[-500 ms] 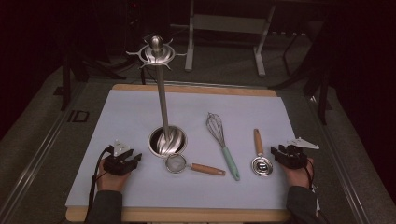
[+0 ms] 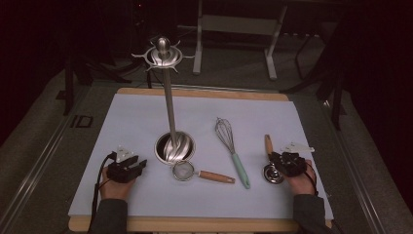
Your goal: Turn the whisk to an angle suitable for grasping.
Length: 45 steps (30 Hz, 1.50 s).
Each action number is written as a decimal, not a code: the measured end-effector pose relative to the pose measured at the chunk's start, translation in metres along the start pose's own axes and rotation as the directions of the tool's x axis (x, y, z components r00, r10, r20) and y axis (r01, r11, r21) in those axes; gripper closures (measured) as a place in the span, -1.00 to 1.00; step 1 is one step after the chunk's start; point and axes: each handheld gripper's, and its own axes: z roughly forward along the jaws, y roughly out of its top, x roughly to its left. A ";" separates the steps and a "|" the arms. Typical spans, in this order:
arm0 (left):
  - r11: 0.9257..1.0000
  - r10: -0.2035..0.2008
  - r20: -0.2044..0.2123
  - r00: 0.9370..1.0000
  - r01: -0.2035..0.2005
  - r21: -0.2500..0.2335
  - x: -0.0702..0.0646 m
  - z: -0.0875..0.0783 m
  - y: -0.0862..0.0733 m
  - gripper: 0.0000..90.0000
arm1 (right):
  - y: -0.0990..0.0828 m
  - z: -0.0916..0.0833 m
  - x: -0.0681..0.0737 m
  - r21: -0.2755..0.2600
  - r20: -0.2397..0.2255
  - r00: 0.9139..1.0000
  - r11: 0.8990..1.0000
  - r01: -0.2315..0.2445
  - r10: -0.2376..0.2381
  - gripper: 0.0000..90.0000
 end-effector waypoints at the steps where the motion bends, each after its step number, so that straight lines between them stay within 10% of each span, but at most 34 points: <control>1: 1.000 0.002 -0.003 1.000 -0.002 0.002 0.000 0.000 0.000 0.32 | 0.003 0.000 0.004 0.001 -0.007 1.000 1.000 0.014 -0.014 0.86; 16: 1.000 0.013 -0.017 1.000 -0.013 0.005 -0.001 0.000 0.000 0.31 | 0.060 0.023 0.043 -0.028 -0.081 0.983 0.987 0.161 -0.162 0.99; 22: 1.000 0.011 -0.021 1.000 -0.011 0.005 -0.002 0.000 0.000 0.31 | 0.076 0.044 0.055 -0.014 -0.098 0.976 0.981 0.194 -0.195 0.65; 31: 1.000 0.011 -0.025 1.000 -0.011 0.006 -0.002 0.000 0.000 0.30 | 0.089 0.073 0.068 -0.008 -0.129 0.976 0.985 0.175 -0.174 0.08; 37: 1.000 0.009 -0.025 1.000 -0.009 0.007 -0.001 0.000 0.000 0.29 | 0.098 0.097 0.070 0.098 -0.123 0.988 0.990 0.105 -0.093 -0.30; 45: 1.000 0.009 -0.027 1.000 -0.009 0.007 -0.002 0.000 0.000 0.28 | 0.096 0.111 0.071 0.201 -0.129 0.990 0.976 0.085 -0.060 0.10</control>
